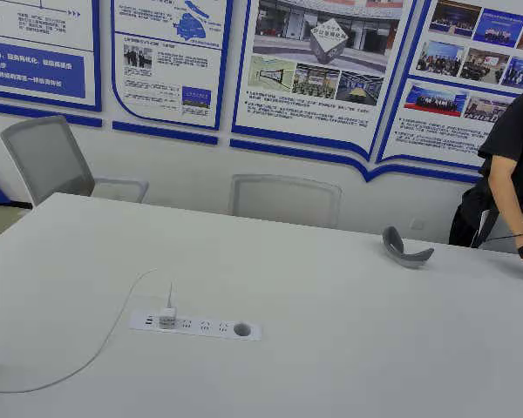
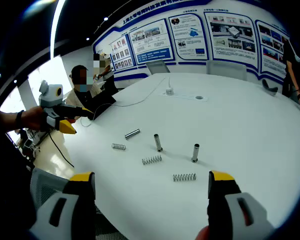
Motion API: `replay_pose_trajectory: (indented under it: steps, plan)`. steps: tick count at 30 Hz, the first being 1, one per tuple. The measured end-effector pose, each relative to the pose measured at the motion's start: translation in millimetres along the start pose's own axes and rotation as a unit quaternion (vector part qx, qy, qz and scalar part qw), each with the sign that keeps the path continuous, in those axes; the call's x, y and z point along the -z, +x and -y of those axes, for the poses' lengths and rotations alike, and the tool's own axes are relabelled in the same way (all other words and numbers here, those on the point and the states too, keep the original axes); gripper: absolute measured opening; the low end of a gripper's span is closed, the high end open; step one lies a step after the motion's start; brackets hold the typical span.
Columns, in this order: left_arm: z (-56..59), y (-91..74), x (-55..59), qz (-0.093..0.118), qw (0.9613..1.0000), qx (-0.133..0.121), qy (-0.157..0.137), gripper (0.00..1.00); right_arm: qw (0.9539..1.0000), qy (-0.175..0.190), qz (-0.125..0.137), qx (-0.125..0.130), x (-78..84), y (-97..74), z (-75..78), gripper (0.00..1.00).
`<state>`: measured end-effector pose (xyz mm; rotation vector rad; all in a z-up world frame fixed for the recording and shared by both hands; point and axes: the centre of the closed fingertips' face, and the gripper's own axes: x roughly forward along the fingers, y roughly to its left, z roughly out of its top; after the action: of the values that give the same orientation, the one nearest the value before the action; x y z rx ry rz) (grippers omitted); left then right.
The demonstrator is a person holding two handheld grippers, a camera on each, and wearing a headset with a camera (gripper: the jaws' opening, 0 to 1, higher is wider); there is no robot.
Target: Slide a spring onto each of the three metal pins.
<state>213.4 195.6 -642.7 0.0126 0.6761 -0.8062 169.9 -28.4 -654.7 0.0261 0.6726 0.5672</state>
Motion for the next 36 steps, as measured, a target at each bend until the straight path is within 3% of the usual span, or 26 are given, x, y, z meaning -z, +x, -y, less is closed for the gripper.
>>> replay_pose_trajectory:
  steps: [22, 36]
  plan:
    - [-3.6, 1.9, 3.9, -0.011, 0.9999, 0.011, -0.007, 0.9, 0.9995, 0.027, -0.006, 0.013, 11.4, -7.0, 5.5, 0.94]
    - [-21.1, 13.2, 14.5, -0.021, 0.9993, -0.001, -0.033, 0.85, 0.9993, 0.032, -0.016, 0.009, 18.0, -4.3, 0.3, 0.93]
